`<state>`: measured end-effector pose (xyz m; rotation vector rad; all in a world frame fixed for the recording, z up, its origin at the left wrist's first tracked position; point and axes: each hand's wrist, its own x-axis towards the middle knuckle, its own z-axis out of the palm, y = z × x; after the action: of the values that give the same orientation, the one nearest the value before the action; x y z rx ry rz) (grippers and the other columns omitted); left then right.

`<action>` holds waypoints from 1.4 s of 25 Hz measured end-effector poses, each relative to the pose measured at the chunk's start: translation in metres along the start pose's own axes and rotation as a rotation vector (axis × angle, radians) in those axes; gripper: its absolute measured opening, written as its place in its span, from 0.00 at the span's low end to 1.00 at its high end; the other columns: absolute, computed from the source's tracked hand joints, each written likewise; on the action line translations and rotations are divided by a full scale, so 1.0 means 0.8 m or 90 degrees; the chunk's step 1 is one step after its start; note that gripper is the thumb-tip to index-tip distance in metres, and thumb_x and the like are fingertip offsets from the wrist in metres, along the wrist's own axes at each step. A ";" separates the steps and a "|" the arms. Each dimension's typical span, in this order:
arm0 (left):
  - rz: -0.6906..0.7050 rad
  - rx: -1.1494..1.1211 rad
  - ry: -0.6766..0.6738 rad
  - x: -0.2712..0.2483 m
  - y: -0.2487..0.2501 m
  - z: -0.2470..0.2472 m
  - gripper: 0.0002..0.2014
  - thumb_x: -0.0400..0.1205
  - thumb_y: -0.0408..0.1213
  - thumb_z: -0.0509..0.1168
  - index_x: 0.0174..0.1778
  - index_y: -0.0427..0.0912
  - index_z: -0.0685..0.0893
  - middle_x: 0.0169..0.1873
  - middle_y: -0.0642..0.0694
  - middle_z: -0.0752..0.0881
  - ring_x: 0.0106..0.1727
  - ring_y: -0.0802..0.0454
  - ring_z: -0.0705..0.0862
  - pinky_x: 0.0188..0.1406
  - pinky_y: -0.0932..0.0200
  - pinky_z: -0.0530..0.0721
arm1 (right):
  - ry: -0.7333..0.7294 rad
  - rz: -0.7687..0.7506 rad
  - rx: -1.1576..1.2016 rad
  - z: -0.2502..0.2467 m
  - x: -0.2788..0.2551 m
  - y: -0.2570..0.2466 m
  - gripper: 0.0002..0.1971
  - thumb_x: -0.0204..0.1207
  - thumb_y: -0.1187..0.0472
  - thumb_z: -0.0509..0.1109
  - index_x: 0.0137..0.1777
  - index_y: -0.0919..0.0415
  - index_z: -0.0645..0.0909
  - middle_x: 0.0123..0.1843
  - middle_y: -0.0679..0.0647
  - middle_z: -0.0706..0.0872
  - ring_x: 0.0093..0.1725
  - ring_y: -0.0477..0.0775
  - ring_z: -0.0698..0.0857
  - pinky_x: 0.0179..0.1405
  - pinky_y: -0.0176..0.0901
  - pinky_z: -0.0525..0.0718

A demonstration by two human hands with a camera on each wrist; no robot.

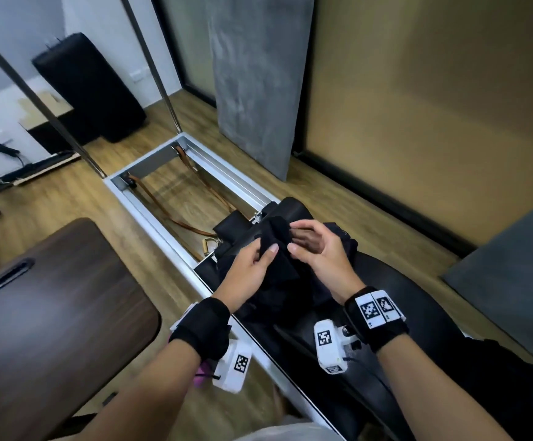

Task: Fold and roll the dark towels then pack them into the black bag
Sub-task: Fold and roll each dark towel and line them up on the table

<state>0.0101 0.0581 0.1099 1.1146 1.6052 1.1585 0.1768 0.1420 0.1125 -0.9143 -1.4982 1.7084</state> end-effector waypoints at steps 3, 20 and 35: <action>0.049 -0.014 0.039 -0.053 0.034 -0.020 0.13 0.94 0.43 0.62 0.67 0.43 0.87 0.58 0.45 0.92 0.63 0.46 0.89 0.67 0.51 0.84 | -0.100 -0.061 -0.040 0.027 -0.047 -0.030 0.25 0.77 0.67 0.82 0.71 0.54 0.81 0.70 0.51 0.89 0.74 0.46 0.84 0.72 0.46 0.84; 0.114 0.019 0.272 -0.393 0.052 -0.145 0.11 0.82 0.39 0.80 0.58 0.44 0.92 0.50 0.46 0.94 0.55 0.54 0.92 0.60 0.50 0.88 | -0.025 -0.200 -0.080 0.206 -0.201 -0.137 0.07 0.83 0.63 0.70 0.47 0.57 0.88 0.43 0.55 0.94 0.45 0.51 0.92 0.52 0.56 0.90; 0.153 0.106 0.460 -0.505 0.063 -0.195 0.05 0.80 0.43 0.81 0.49 0.52 0.94 0.44 0.52 0.94 0.50 0.54 0.93 0.50 0.57 0.89 | -0.249 -0.257 -0.105 0.298 -0.271 -0.146 0.19 0.78 0.79 0.70 0.49 0.54 0.94 0.47 0.51 0.96 0.51 0.50 0.95 0.55 0.52 0.93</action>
<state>-0.0285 -0.3545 0.2440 1.0738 2.1810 1.7472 0.0921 -0.1532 0.2657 -0.3243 -1.9475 1.5313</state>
